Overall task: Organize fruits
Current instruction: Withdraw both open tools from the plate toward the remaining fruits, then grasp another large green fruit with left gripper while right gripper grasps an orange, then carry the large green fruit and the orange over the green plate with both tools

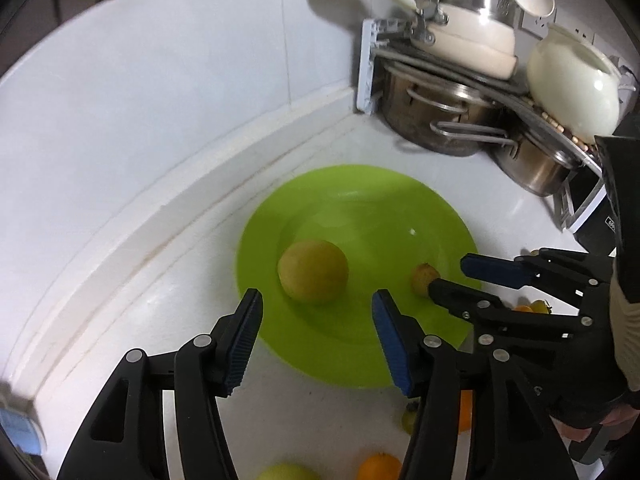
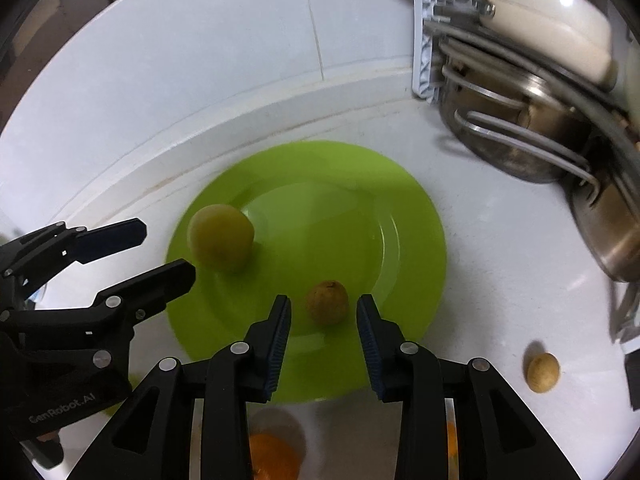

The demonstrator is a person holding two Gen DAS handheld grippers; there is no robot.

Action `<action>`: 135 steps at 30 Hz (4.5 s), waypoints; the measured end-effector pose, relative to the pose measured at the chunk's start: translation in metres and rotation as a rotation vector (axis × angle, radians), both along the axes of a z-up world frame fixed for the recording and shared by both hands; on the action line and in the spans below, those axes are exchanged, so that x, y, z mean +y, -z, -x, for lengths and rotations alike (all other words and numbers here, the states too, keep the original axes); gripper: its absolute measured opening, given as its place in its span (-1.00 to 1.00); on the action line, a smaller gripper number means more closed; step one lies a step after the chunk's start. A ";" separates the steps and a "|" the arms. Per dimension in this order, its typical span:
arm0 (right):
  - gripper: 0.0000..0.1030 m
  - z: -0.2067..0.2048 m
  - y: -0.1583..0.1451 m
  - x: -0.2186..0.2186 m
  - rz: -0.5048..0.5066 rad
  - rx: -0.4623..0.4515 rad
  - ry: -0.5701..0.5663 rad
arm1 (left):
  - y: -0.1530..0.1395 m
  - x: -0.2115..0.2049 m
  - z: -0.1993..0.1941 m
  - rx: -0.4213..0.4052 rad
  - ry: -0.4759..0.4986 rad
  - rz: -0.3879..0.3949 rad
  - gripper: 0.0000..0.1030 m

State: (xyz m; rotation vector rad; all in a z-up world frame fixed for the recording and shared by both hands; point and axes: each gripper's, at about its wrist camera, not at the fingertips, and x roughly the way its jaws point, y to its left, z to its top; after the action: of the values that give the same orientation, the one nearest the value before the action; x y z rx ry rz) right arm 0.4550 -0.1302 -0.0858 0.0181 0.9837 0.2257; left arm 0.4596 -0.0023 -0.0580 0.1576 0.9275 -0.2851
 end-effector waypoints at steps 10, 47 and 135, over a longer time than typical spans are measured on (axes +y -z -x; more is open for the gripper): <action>-0.31 0.045 -0.041 0.006 -0.031 -0.113 -0.026 | -0.035 0.024 0.048 -0.104 -0.064 0.014 0.18; 0.08 0.163 -0.068 0.063 -0.033 -0.291 -0.141 | -0.048 0.084 0.184 -0.294 0.016 -0.030 0.62; -0.27 0.157 -0.045 0.035 -0.036 -0.218 -0.139 | -0.018 0.044 0.172 -0.202 0.055 0.143 -0.05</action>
State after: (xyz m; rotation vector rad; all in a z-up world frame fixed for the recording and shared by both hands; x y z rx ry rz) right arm 0.2980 -0.0950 -0.0411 -0.0416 0.7639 0.3655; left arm 0.2872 0.0419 -0.0401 0.0782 0.7008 -0.3785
